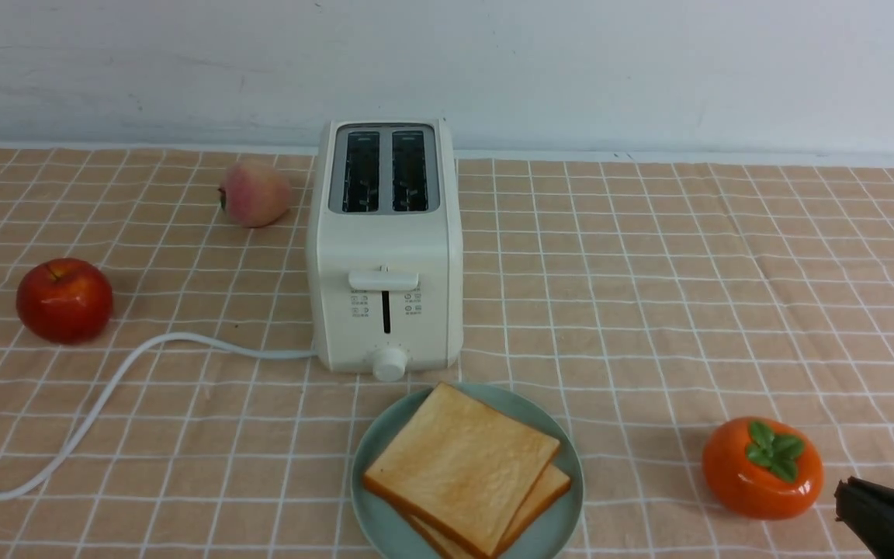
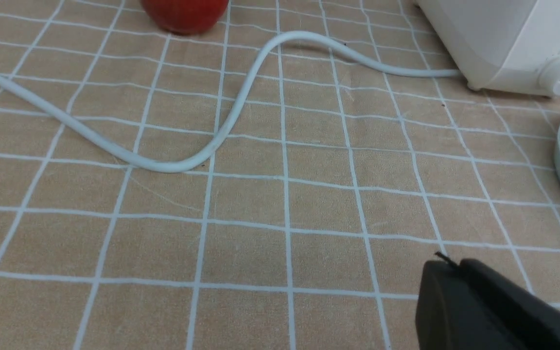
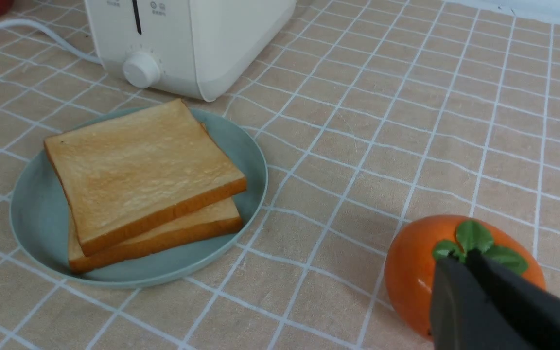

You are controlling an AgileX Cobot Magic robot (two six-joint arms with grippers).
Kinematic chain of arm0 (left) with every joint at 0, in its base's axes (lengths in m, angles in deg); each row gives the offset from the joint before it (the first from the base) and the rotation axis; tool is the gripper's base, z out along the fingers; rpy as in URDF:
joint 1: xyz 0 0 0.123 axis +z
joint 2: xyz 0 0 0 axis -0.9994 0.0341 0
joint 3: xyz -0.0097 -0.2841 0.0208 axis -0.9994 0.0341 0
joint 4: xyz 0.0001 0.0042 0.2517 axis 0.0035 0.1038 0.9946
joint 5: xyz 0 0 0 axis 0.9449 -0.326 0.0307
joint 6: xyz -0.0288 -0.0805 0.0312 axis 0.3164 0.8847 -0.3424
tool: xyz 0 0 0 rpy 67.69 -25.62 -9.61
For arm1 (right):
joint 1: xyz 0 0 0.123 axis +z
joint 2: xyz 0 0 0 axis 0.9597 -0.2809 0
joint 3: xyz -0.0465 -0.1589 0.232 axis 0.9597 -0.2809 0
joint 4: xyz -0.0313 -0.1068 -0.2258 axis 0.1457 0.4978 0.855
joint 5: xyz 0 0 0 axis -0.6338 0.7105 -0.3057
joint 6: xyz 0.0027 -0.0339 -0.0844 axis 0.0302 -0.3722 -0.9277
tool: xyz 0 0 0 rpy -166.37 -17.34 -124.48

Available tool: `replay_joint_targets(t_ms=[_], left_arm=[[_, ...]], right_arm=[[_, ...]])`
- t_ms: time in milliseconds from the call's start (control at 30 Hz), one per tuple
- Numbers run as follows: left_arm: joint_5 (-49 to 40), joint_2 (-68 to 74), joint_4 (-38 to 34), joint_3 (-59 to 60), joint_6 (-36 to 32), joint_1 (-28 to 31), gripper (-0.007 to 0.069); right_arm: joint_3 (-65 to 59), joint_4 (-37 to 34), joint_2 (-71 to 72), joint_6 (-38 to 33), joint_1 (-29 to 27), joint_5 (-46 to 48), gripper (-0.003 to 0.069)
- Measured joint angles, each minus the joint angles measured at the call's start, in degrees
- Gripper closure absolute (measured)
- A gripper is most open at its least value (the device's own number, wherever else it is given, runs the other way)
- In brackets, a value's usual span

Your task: Take toasted bread from bread machine on light coffee tablecloth place on plate.

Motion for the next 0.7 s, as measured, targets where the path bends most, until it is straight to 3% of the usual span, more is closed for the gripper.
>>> replay_joint_targets(t_ms=[700], left_arm=[[0.0, 0.0, -0.1, 0.0, 0.0, 0.0, 0.0592]], right_arm=[[0.0, 0.0, 0.0, 0.0, 0.0, 0.0, 0.0601]])
